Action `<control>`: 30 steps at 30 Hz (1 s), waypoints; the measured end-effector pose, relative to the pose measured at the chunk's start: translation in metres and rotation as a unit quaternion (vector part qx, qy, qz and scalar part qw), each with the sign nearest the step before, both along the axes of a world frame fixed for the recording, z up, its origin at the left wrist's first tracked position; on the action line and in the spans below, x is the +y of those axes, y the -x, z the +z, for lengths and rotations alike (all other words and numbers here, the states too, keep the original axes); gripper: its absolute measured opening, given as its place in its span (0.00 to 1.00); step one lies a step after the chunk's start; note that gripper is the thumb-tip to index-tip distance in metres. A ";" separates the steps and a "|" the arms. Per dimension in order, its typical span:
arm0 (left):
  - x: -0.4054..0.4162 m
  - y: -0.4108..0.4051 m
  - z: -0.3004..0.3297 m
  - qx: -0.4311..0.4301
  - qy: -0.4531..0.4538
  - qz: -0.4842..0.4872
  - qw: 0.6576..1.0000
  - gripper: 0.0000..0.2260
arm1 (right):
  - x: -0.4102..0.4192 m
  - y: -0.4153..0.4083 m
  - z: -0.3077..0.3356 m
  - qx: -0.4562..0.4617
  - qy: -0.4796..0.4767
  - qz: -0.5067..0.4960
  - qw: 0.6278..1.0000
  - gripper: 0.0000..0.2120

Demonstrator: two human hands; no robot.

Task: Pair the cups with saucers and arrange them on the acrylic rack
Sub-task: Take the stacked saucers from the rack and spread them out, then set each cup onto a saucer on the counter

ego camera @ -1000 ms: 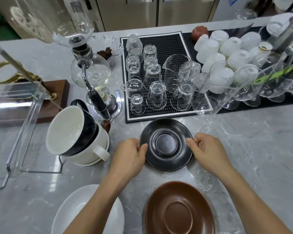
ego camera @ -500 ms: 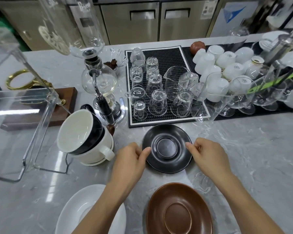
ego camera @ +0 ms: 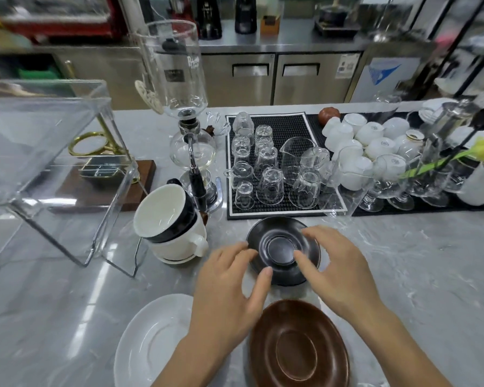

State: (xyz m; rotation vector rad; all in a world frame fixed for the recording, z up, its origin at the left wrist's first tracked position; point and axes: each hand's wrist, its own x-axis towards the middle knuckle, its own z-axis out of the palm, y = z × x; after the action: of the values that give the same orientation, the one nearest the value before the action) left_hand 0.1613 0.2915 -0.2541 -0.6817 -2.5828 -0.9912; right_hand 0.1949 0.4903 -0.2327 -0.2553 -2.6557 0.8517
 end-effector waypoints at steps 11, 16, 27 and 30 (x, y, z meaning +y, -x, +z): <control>-0.041 -0.034 -0.002 -0.014 0.038 0.055 0.998 0.30 | -0.037 -0.016 -0.001 -0.055 -0.053 0.093 0.993 0.40; -0.062 -0.039 -0.004 -0.050 0.020 0.103 0.993 0.34 | -0.051 -0.013 0.003 -0.056 -0.060 0.111 0.990 0.42; -0.091 -0.022 0.003 -0.102 -0.073 0.182 0.975 0.37 | -0.072 0.011 0.008 -0.077 0.038 0.156 0.984 0.43; -0.096 -0.011 0.005 -0.120 -0.079 0.190 0.971 0.38 | -0.079 0.027 0.013 -0.077 0.062 0.179 0.979 0.43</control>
State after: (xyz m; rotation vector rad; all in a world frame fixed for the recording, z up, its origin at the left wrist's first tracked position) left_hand 0.1724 0.1952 -0.2493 -0.0186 -2.6505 -1.1882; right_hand 0.1679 0.4113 -0.2199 0.1413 -2.8436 1.1511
